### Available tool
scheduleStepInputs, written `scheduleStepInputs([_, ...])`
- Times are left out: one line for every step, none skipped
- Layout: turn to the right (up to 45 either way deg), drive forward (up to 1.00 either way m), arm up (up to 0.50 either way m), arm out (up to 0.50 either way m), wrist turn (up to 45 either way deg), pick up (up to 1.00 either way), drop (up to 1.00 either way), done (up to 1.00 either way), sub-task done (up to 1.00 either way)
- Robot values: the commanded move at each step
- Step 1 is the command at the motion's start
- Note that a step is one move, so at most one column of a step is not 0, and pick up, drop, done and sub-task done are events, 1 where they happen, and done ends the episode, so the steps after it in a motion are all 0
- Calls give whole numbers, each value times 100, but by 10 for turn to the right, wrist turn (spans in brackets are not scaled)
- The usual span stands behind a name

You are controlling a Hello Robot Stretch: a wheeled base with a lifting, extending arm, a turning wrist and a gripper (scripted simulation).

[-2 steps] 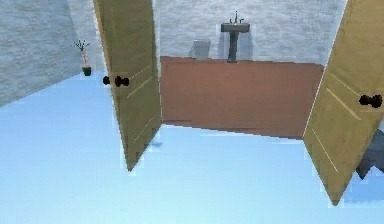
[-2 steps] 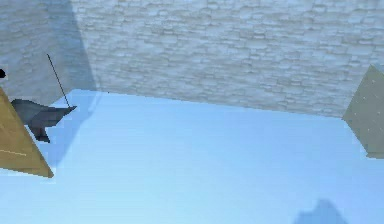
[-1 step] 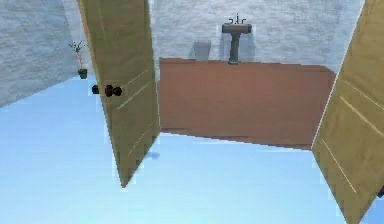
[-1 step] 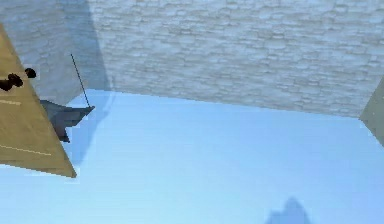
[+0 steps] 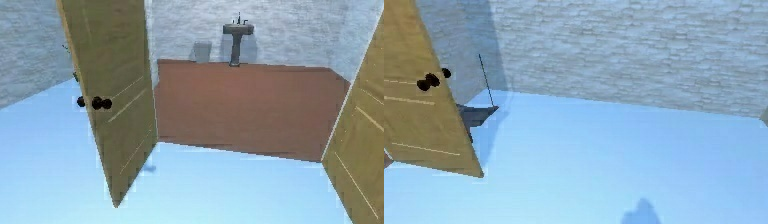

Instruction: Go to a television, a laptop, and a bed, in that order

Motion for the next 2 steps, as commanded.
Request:
scheduleStepInputs([180, 0, 0, 0, 0, 0, 0, 0, 0])
scheduleStepInputs([0, 100, 0, 0, 0, 0, 0, 0, 0])
